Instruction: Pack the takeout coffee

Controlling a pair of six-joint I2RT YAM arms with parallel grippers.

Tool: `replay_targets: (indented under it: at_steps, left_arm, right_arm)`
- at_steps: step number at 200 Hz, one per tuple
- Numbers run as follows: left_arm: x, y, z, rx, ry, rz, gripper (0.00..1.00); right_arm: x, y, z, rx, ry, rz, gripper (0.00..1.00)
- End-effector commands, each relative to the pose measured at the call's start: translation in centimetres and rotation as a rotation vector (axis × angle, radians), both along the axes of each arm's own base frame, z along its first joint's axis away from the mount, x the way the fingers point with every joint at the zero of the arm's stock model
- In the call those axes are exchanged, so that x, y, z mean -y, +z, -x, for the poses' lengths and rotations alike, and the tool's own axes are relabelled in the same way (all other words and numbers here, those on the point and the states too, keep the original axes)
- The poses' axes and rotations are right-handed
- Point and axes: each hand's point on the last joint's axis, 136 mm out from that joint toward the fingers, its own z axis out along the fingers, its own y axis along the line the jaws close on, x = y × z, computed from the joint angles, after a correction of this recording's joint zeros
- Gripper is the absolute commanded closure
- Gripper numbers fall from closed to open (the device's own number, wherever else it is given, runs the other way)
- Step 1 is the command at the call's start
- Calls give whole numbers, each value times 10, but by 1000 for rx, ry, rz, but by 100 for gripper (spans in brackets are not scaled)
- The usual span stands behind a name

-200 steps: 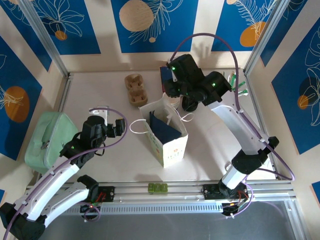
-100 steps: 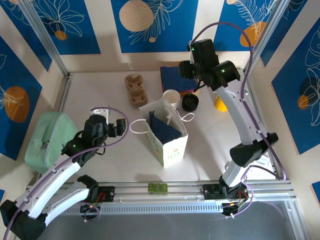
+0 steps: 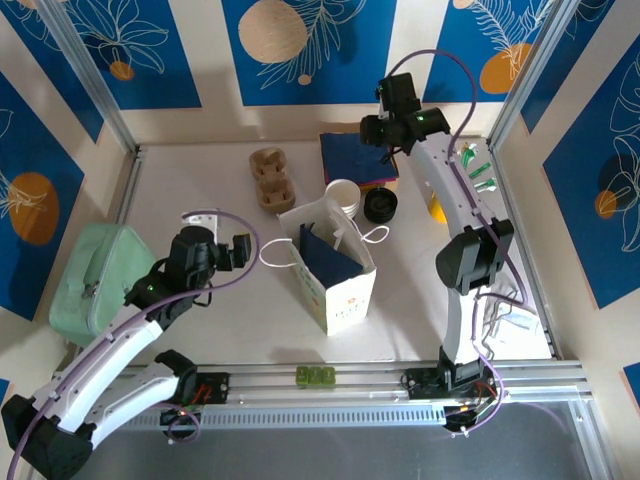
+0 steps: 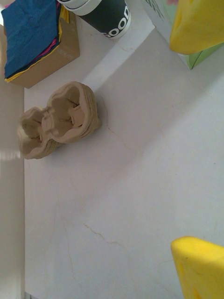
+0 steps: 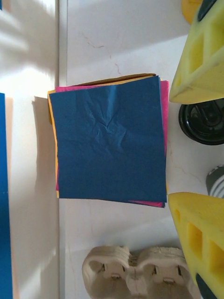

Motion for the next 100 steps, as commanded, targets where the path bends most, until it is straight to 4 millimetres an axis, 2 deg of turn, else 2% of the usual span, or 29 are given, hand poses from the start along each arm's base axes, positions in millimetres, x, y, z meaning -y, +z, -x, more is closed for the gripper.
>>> replay_targets:
  at_steps: [1, 39, 100]
  left_arm:
    - [-7, 22, -4, 49, 20, -22, 1]
    - [-12, 27, -3, 85, 43, -15, 0]
    - [-13, 28, -7, 98, 54, -25, 1]
  right_arm:
    - [-9, -10, -17, 0, 6, -25, 46]
    - [-16, -41, -42, -19, 33, -33, 44]
    - [-12, -89, -73, -53, 19, 1, 39]
